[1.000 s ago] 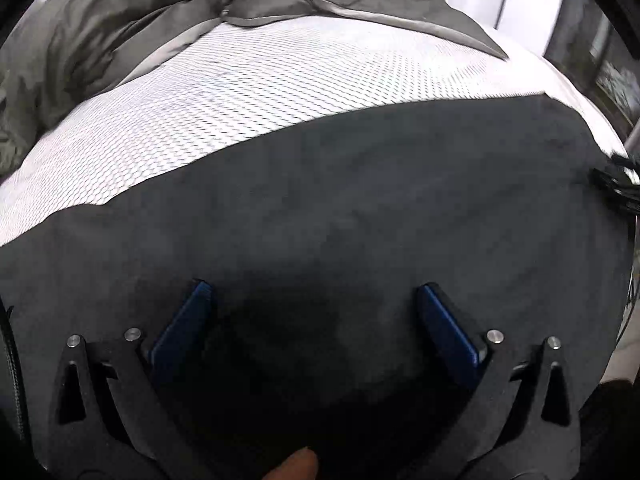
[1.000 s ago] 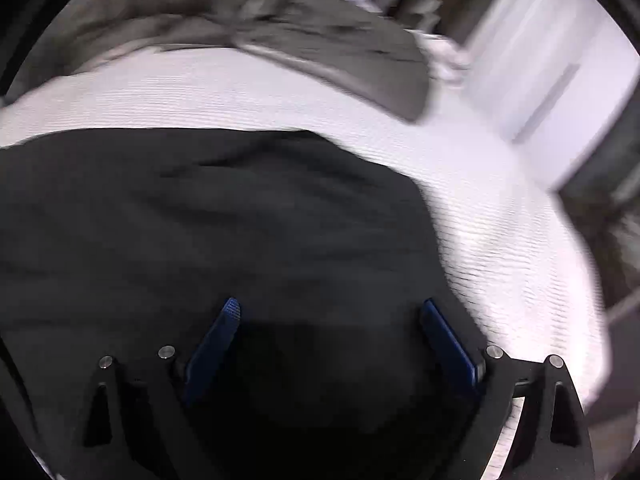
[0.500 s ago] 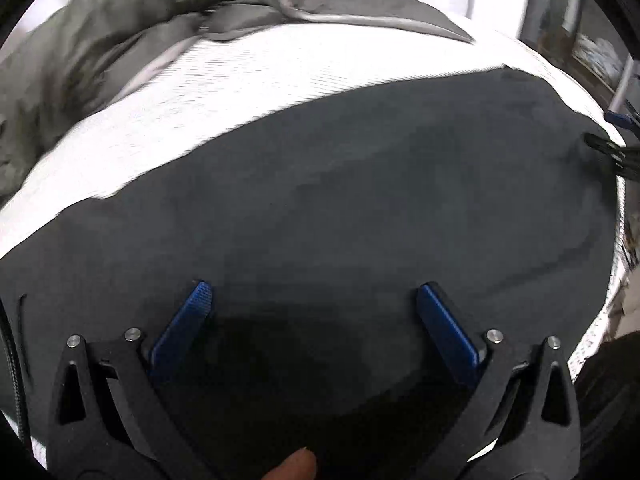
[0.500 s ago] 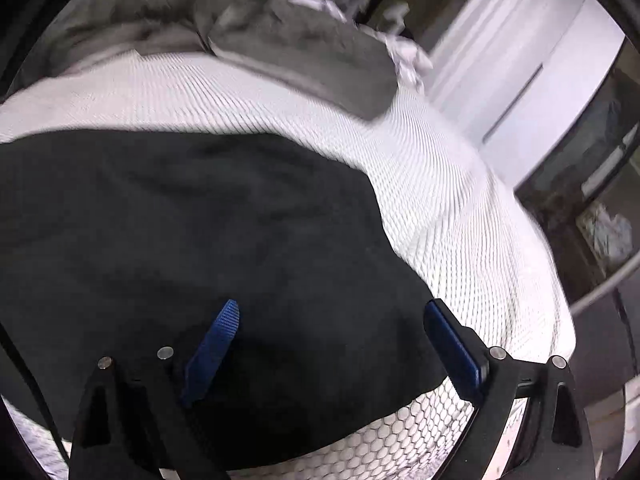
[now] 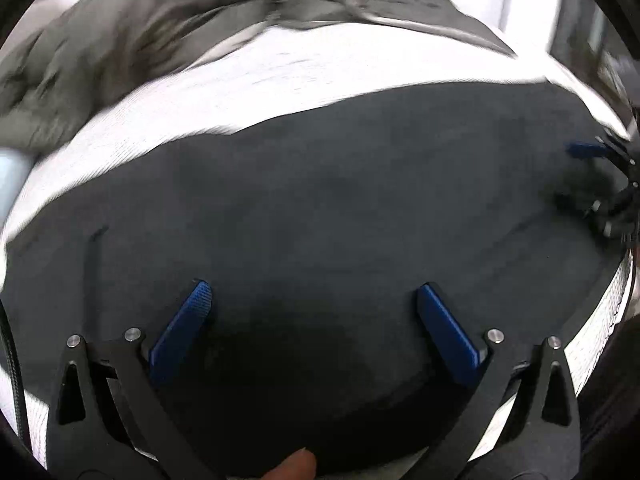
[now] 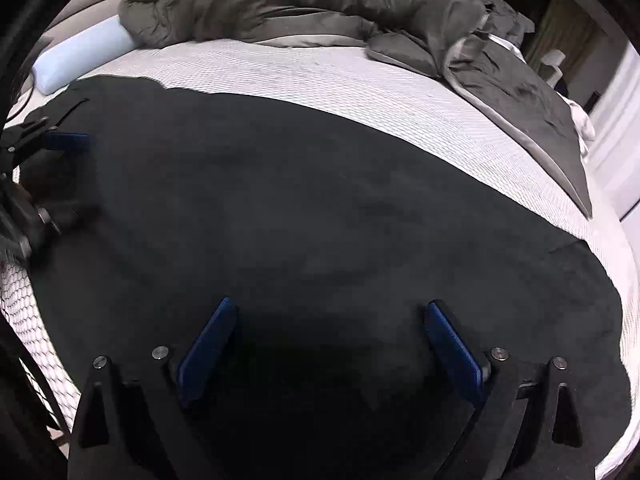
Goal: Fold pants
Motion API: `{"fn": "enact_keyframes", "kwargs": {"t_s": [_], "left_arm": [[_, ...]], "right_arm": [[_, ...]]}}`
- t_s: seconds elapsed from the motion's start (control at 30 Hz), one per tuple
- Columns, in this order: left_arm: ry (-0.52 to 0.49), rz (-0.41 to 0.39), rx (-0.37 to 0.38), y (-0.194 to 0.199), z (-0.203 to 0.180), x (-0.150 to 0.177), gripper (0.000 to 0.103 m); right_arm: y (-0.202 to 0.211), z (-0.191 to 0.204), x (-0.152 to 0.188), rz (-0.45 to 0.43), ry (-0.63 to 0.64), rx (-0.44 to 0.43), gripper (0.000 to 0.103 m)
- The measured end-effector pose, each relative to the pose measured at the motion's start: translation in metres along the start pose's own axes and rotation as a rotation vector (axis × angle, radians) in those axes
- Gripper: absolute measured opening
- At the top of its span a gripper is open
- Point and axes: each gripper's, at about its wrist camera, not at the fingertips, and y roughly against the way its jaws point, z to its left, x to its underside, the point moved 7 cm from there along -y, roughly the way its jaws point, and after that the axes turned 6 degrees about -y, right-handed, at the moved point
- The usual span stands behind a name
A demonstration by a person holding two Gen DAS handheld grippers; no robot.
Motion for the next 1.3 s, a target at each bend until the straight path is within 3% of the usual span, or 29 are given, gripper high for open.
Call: {"fn": "enact_keyframes", "kwargs": {"t_s": [0.07,0.1,0.17,0.27,0.37,0.43,0.57,0.67,0.77,0.87,0.93,1.0,1.1,1.17,1.3], "left_arm": [[0.056,-0.001,-0.047,0.007,0.035,0.014,0.103],[0.075,0.004,-0.081,0.01,0.049,0.021,0.1],[0.091,-0.005,-0.01,0.017,0.057,0.03,0.099],[0.041,-0.036,-0.042,0.034,0.043,0.027,0.099],[0.023,-0.095,0.016,0.044,0.026,0.009,0.102],[-0.002,-0.098,-0.013,0.035,0.017,-0.013,0.102],[0.014,-0.033,-0.039,-0.005,0.013,-0.044,0.101],[0.043,0.066,-0.022,-0.042,0.015,-0.04,0.092],[0.01,0.047,-0.06,-0.035,0.023,-0.038,0.084],[0.053,0.041,-0.14,-0.025,0.053,-0.024,0.083],[0.094,0.035,-0.141,-0.018,0.066,-0.013,0.083],[0.123,0.022,-0.121,-0.011,0.072,-0.006,0.08],[0.149,-0.024,-0.085,0.0,0.075,-0.012,0.076],[0.168,-0.078,-0.027,0.008,0.073,-0.029,0.077],[0.146,-0.042,-0.064,-0.02,0.066,-0.067,0.077]], "right_arm": [[0.0,-0.047,0.009,0.003,-0.051,0.115,0.1],[-0.001,-0.065,0.012,0.006,-0.086,0.131,0.101],[0.002,-0.088,0.017,0.024,-0.158,0.143,0.101],[0.015,-0.093,-0.001,-0.013,-0.168,0.153,0.101],[0.031,-0.054,-0.024,-0.09,-0.147,0.012,0.101],[0.031,-0.011,-0.039,-0.105,-0.098,-0.094,0.101],[0.009,0.063,-0.061,-0.048,-0.005,-0.208,0.101],[-0.022,0.086,-0.074,0.023,0.021,-0.217,0.101],[-0.04,0.073,-0.071,0.057,0.056,-0.068,0.101],[-0.041,0.033,-0.064,0.058,0.006,0.036,0.101],[-0.039,-0.018,-0.056,0.07,-0.076,0.184,0.101],[-0.04,-0.049,-0.048,0.09,-0.147,0.22,0.101],[-0.033,-0.062,-0.045,0.083,-0.225,0.167,0.101],[-0.021,-0.045,-0.051,0.037,-0.197,0.112,0.101],[-0.017,0.021,-0.079,-0.022,-0.079,-0.089,0.101]]}}
